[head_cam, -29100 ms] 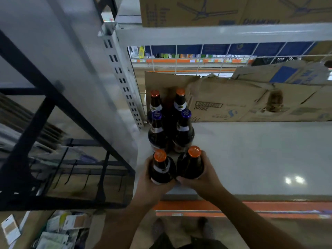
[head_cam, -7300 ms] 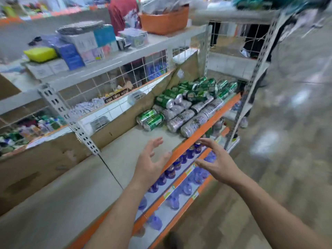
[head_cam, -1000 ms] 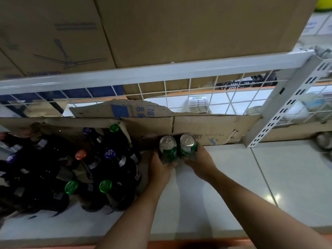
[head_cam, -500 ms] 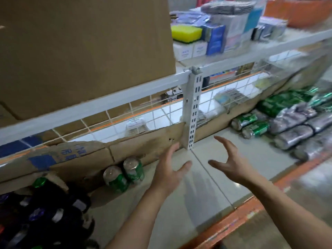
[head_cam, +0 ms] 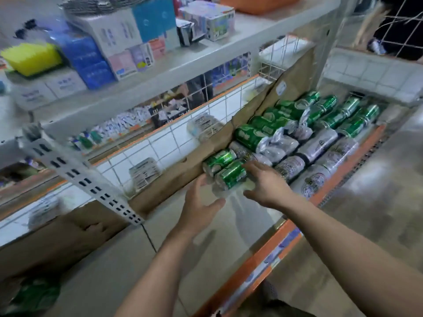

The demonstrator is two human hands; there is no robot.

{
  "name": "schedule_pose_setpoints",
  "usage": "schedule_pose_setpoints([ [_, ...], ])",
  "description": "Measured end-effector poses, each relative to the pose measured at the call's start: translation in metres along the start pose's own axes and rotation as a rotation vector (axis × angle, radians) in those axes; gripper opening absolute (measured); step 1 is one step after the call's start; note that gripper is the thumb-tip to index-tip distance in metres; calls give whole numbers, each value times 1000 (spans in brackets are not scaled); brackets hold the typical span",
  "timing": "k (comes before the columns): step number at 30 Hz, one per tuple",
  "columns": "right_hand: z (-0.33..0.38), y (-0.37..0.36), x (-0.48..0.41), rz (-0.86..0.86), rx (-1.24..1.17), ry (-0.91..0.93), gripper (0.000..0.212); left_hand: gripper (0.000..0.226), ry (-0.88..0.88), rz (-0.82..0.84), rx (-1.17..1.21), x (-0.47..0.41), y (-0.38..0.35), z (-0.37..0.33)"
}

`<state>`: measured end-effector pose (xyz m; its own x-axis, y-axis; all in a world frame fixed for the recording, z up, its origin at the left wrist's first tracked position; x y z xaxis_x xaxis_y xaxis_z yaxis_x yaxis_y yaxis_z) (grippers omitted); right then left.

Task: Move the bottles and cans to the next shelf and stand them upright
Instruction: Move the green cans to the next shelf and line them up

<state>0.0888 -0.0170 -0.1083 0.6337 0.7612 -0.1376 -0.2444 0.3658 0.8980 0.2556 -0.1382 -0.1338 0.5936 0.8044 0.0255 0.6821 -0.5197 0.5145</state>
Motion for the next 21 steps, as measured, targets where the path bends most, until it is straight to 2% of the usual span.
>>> schedule_pose_setpoints([
  [3, 3, -20, -33, 129, 10, 130, 83, 84, 137, -17, -63, -3, -16, 20],
  [6, 15, -44, -52, 233, 129, 291, 83, 83, 202, -64, -96, 2, -10, 24],
  [11, 21, -63, -56, 97, 264, 507, 71, 73, 298, -183, -91, 11, 3, 29],
  [13, 22, -61, -59, 77, 177, 507, 71, 73, 330, -222, -63, 13, 9, 30],
  [16, 23, -49, -56, 130, -273, 324, 73, 81, 306, -252, 9, 13, 13, 25],
  [18, 32, -35, -49, 106, -505, 301, 72, 83, 275, -257, 64, 14, 13, 18],
  [21, 48, -25, -39, 92, -577, 349, 71, 78, 240, -288, 99, 17, 13, 11],
])
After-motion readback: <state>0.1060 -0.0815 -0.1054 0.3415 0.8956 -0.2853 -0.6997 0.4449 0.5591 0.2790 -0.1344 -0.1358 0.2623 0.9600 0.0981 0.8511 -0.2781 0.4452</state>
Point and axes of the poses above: each hand's wrist, its own x-axis away from the middle knuckle, its own y-axis out of the back of the hand, z = x × y, the point moved 9 cm from there along -x, towards the middle knuckle, and after that the axes turned 13 degrees about -z, right-handed, at the moved point
